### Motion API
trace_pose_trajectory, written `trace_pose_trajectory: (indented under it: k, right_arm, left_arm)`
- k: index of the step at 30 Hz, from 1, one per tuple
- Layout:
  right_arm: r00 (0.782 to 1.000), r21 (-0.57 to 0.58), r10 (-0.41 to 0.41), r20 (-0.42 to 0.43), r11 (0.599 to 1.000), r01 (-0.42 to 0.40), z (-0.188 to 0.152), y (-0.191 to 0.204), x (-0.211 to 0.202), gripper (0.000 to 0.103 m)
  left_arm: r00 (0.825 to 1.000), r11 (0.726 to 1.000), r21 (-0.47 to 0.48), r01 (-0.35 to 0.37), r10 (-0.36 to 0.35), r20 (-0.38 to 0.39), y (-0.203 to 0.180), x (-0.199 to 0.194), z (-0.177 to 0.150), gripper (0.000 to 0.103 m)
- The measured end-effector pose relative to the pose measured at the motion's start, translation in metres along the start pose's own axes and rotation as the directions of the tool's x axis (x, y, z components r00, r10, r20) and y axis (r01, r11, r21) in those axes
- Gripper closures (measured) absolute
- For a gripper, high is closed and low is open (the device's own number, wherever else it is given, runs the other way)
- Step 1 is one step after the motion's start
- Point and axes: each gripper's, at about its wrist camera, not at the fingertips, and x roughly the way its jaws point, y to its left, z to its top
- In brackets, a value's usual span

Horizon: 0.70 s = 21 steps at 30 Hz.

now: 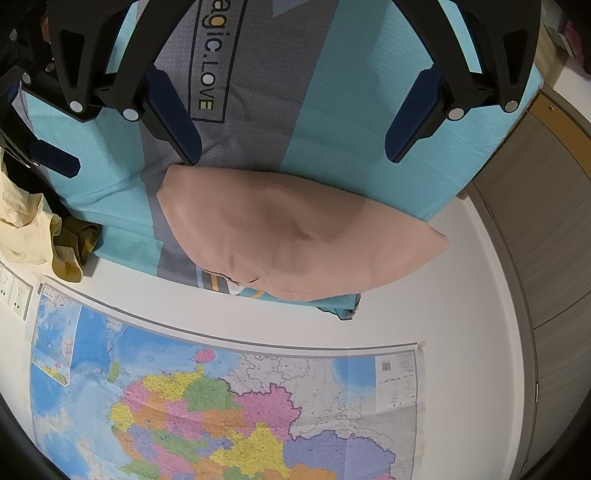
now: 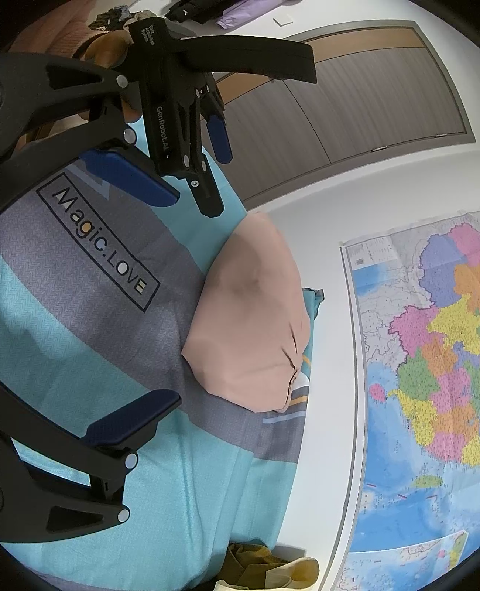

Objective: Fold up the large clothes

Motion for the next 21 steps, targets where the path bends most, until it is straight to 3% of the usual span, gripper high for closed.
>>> trace_pose_trajectory:
  k: [21]
  right_arm:
    - [1.0,0.001,0.002,-0.006,1.0,-0.002,-0.0008,0.0013,0.0011,0.005]
  left_arm:
    - [1.0,1.0,0.007,0.001,-0.001,-0.006,-0.0017,0.0015,-0.0013,0.007]
